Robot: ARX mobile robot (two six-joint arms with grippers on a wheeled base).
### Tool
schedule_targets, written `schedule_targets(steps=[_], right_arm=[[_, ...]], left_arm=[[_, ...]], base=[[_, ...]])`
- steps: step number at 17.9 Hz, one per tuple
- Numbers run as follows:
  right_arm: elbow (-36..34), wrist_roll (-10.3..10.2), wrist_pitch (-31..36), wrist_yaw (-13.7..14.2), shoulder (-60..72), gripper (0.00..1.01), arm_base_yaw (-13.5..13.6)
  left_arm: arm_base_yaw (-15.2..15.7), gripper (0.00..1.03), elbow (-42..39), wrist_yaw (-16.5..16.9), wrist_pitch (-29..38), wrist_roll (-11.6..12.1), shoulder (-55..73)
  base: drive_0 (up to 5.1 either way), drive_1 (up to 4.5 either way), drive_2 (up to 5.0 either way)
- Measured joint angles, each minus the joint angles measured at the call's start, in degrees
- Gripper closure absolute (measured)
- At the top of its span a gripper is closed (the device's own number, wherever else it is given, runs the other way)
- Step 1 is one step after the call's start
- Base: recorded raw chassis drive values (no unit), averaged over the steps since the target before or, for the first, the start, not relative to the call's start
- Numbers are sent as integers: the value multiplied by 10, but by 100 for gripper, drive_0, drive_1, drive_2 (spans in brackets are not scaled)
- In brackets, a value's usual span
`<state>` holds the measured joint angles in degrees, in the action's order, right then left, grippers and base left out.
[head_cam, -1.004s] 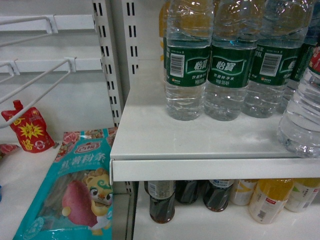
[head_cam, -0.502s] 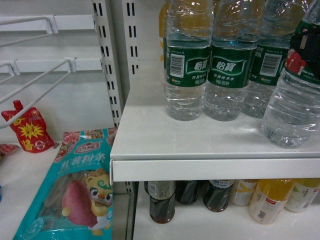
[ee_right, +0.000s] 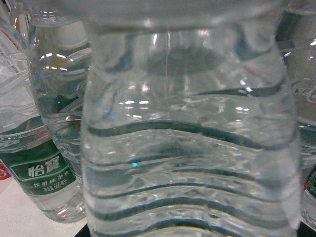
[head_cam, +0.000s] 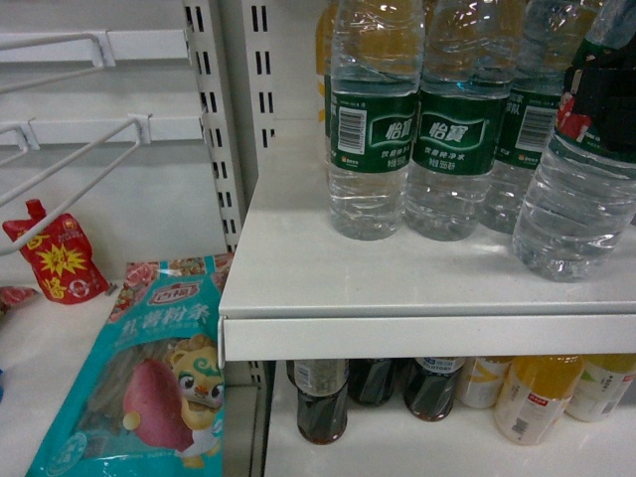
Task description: Move water from second to third shelf
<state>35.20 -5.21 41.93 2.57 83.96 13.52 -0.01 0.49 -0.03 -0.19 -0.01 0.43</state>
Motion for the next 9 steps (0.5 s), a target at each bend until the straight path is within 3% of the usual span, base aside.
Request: schedule_targets(steps=[7, 8, 9], right_arm=[[2, 2, -7, 3, 1, 58, 0], [2, 3, -7, 4, 3, 43, 0], [2, 3, -7, 5, 3, 35, -1]], left_arm=[[0, 5, 0, 0, 0, 0, 0], [0, 5, 0, 0, 0, 0, 0], [0, 5, 0, 0, 0, 0, 0]], base=[[0, 0, 0], [0, 0, 0], [0, 0, 0]])
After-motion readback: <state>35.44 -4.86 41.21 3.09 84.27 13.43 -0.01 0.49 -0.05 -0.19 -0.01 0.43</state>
